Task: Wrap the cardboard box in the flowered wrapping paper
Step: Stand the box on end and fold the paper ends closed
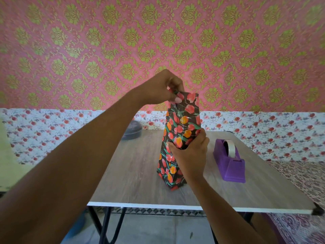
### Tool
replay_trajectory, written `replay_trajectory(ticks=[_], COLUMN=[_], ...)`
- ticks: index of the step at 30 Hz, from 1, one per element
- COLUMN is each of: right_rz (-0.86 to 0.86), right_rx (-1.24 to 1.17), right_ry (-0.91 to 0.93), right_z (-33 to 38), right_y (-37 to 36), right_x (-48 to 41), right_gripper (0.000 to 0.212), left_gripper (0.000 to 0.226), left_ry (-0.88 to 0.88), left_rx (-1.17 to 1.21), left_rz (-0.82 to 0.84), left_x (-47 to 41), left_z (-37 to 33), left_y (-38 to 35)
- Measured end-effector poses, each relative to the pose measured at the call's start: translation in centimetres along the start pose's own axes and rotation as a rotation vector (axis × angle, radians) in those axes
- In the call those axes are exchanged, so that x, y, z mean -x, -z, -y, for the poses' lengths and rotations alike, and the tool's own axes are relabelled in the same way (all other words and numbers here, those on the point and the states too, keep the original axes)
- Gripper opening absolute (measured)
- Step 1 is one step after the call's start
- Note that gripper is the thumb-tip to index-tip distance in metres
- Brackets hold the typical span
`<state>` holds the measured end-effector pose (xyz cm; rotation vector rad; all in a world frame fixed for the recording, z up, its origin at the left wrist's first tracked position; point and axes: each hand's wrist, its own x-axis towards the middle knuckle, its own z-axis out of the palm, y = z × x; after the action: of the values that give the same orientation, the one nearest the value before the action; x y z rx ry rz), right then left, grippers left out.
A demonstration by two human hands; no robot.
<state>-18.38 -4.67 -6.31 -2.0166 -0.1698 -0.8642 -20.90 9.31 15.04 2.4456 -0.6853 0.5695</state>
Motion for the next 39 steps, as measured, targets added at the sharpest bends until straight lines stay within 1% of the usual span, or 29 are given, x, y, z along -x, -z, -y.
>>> replay_trajectory(ticks=[1,3,4,5,6,7,8,10,11,13,14,16,17,19,20,21,22,23,25,26,27,29,31,33,35,36,37,38,39], right_rz=[-0.003,-0.01,-0.018,-0.021,-0.017,0.0,0.023,0.046,0.062,0.129,0.156,0.163,0.154,0.147,0.144,0.142,0.152,0.186,0.336,0.427,0.51,0.614,0.62,0.554,0.486,0.45,0.419,0.398,0.387], right_rx=[0.025,0.08,0.1,0.113,0.118,0.126,0.139,0.157,0.147,0.051,-0.028,-0.169,-0.235,-0.338,-0.356,-0.363,-0.37,-0.382,-0.429,-0.475,-0.53,-0.589,-0.549,-0.464,-0.377,-0.341,-0.315,-0.291,-0.266], right_ry=[0.002,0.0,-0.008,-0.017,-0.029,-0.04,-0.039,0.013,0.048,0.114,0.155,0.25,0.291,0.327,0.324,0.307,0.266,0.19,-0.011,-0.079,-0.118,-0.137,-0.125,-0.069,0.002,0.031,0.056,0.074,0.085], right_z=[0.2,0.4,0.5,0.5,0.5,0.4,0.4,0.2,0.0,-0.5,-0.9,-1.4,-1.7,-1.9,-1.9,-2.0,-2.1,-2.0,-1.7,-1.5,-1.5,-1.5,-1.3,-1.0,-0.2,0.3,0.8,1.2,1.5], right_y=[0.0,-0.1,-0.1,-0.1,-0.1,-0.1,-0.1,0.0,0.1,0.2,0.2,0.4,0.4,0.6,0.7,0.7,0.7,0.7,0.9,1.0,1.1,1.1,0.9,0.5,0.4,0.4,0.4,0.5,0.6], right_x=[0.1,0.1,0.1,0.0,-0.2,-0.3,-0.4,-0.3,-0.2,0.2,0.3,0.1,-0.2,-1.1,-1.5,-2.1,-2.7,-3.2,-4.2,-4.7,-5.1,-5.6,-5.4,-5.1,-4.6,-4.4,-4.3,-4.1,-4.0], right_gripper=[0.114,0.114,0.115,0.115,0.117,0.121,0.124,0.124,0.12,0.107,0.098,0.076,0.065,0.048,0.043,0.042,0.049,0.065,0.11,0.126,0.134,0.139,0.137,0.127,0.117,0.113,0.11,0.11,0.113], left_gripper=[0.011,0.01,0.012,0.015,0.018,0.019,0.021,0.025,0.027,0.032,0.036,0.048,0.058,0.072,0.07,0.063,0.053,0.046,0.045,0.047,0.049,0.05,0.053,0.058,0.065,0.062,0.053,0.043,0.035], left_ry=[-0.007,-0.019,-0.003,0.045,0.12,0.208,0.297,0.411,0.404,0.312,0.285,0.296,0.317,0.379,0.403,0.412,0.409,0.407,0.41,0.412,0.421,0.448,0.458,0.393,0.26,0.183,0.111,0.058,0.043], left_rx=[0.05,0.166,0.163,0.105,0.034,0.008,0.048,0.287,0.384,0.414,0.44,0.555,0.567,0.434,0.383,0.404,0.472,0.527,0.591,0.633,0.687,0.806,0.85,0.765,0.613,0.519,0.397,0.231,0.027], left_rz=[-0.084,-0.305,-0.413,-0.511,-0.575,-0.601,-0.604,-0.547,-0.503,-0.425,-0.398,-0.343,-0.316,-0.331,-0.35,-0.357,-0.351,-0.33,-0.308,-0.304,-0.304,-0.296,-0.295,-0.344,-0.452,-0.504,-0.541,-0.559,-0.548], left_x=[0.3,0.8,0.9,1.1,1.5,2.0,2.7,4.6,5.7,7.0,7.3,7.3,7.1,6.8,6.7,6.6,6.6,6.6,6.8,6.9,7.1,7.4,7.5,7.3,6.8,6.5,6.2,5.8,5.3], left_z=[0.0,0.3,0.6,0.9,1.4,1.9,2.3,2.8,3.0,3.3,3.5,3.5,3.7,4.4,4.8,5.2,5.6,6.0,6.4,6.7,7.0,7.1,6.9,6.1,4.8,4.2,3.7,3.3,3.0], left_y=[-0.5,-1.5,-2.1,-2.8,-3.6,-4.5,-5.7,-8.5,-10.0,-12.0,-12.5,-12.4,-12.3,-11.8,-11.5,-11.1,-10.8,-10.5,-9.9,-9.7,-9.5,-8.7,-7.7,-6.6,-5.6,-5.1,-4.6,-4.1,-3.5])
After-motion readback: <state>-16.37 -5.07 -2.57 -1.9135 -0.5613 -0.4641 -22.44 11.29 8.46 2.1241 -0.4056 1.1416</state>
